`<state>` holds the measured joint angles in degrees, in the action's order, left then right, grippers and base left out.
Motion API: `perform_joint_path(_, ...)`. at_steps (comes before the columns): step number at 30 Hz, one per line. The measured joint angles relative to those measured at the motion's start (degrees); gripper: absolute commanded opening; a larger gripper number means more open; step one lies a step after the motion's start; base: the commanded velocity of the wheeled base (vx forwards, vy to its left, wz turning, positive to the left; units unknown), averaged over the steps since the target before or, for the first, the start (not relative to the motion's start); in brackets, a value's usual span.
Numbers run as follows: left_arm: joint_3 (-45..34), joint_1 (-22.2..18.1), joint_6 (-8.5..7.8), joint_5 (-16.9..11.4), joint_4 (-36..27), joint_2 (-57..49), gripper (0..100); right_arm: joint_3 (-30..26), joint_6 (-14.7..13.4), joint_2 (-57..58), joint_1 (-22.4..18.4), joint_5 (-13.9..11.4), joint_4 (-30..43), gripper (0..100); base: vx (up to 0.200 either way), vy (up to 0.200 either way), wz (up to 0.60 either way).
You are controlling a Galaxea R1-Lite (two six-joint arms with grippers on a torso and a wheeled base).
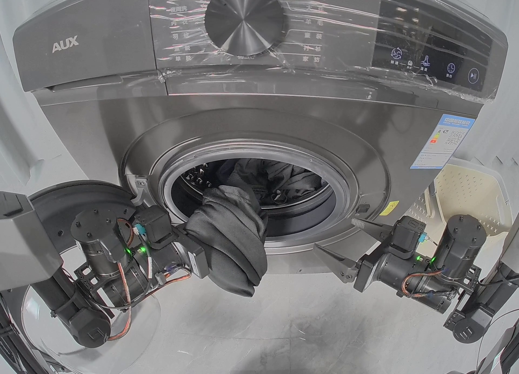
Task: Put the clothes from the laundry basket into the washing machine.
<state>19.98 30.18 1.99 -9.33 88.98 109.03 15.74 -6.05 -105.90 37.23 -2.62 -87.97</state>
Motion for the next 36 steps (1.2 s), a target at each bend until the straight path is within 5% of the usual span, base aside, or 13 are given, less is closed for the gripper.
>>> perform_joint_path(17,-0.6,1.9,0.00,0.1,0.0,0.5,0,0.0,0.0,0.1,0.2,0.2,0.0,100,0.071,0.000,0.00)
perform_joint_path(23,-1.4,6.1,0.12,1.7,0.0,2.0,0,0.0,-0.1,0.4,1.1,0.5,0.2,100,0.000,0.000,0.00)
perform_joint_path(32,6.4,7.9,0.69,2.7,-0.1,6.8,0,-0.2,-0.1,0.8,2.2,0.6,-0.2,100,0.000,0.000,0.00)
perform_joint_path(36,11.7,7.9,1.46,5.7,-0.2,9.7,0,-0.3,-0.1,1.0,2.5,0.5,-0.2,100,0.000,0.000,0.00)
